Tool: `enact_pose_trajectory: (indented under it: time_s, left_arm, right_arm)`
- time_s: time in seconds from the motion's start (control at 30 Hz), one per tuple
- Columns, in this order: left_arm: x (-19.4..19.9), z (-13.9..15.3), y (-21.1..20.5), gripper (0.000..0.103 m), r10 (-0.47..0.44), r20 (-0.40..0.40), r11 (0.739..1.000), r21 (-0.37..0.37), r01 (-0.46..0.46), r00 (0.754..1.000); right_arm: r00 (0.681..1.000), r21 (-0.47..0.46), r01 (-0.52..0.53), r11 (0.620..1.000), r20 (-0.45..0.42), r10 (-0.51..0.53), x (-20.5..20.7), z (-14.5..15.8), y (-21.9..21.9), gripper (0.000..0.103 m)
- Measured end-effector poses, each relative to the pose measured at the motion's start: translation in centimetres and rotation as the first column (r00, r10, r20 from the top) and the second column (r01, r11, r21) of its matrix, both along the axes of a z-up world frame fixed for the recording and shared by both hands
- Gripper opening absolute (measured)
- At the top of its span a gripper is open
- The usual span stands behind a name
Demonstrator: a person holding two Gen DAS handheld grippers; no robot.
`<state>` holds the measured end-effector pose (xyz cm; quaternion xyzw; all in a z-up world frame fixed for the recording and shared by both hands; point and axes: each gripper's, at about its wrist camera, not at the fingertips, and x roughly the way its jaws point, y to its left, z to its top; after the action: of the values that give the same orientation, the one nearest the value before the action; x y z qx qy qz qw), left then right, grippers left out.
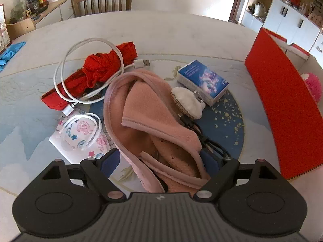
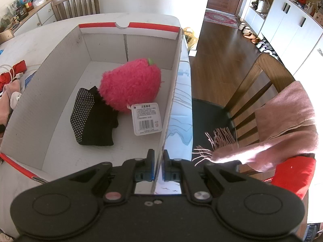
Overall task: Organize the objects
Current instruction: 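Move the left gripper back to the pile and grasp the pink scarf, then carry the pink scarf with the left gripper into the box and release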
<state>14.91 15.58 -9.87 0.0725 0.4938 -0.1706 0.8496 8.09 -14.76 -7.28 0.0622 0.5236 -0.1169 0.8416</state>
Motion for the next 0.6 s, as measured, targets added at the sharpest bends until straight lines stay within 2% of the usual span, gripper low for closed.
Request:
enact_pose_trajectory:
  time_s: [0.17, 0.2, 0.27, 0.3, 0.37, 0.43, 0.6]
  left_arm:
    - [-0.1, -0.9, -0.2, 0.084, -0.001, -0.02, 1.0, -0.009, 0.001, 1.0]
    - [-0.1, -1.0, -0.1, 0.08, 0.0, -0.02, 1.0, -0.014, 0.0, 1.0]
    - [-0.2, -1.0, -0.1, 0.063, -0.003, -0.028, 1.0, -0.027, 0.002, 1.0]
    - [-0.3, -1.0, 0.0, 0.06, -0.002, -0.023, 1.0, -0.025, 0.002, 1.0]
    - [-0.4, -0.7, 0.1, 0.043, -0.004, -0.018, 0.999, -0.036, 0.004, 1.0]
    - [-0.4, -0.5, 0.3, 0.034, 0.006, -0.017, 0.999, -0.042, -0.007, 1.0]
    - [-0.5, 0.5, 0.6, 0.023, 0.024, 0.003, 0.999, -0.04, -0.024, 1.0]
  right_arm:
    - [1.0, 0.001, 0.001, 1.0, 0.001, -0.001, 0.0, 0.0, 0.0, 0.006]
    - [1.0, 0.001, 0.001, 1.0, 0.001, -0.001, 0.0, 0.0, 0.0, 0.006]
    - [1.0, 0.001, 0.001, 1.0, 0.001, -0.001, 0.0, 0.0, 0.0, 0.006]
    - [1.0, 0.001, 0.001, 1.0, 0.001, -0.001, 0.0, 0.0, 0.0, 0.006]
    - [1.0, 0.0, 0.0, 1.0, 0.001, 0.0, 0.0, 0.0, 0.0, 0.006]
    - [1.0, 0.001, 0.0, 1.0, 0.001, 0.0, 0.0, 0.0, 0.0, 0.006]
    - [1.0, 0.004, 0.003, 1.0, 0.003, -0.003, 0.0, -0.1, 0.1, 0.006]
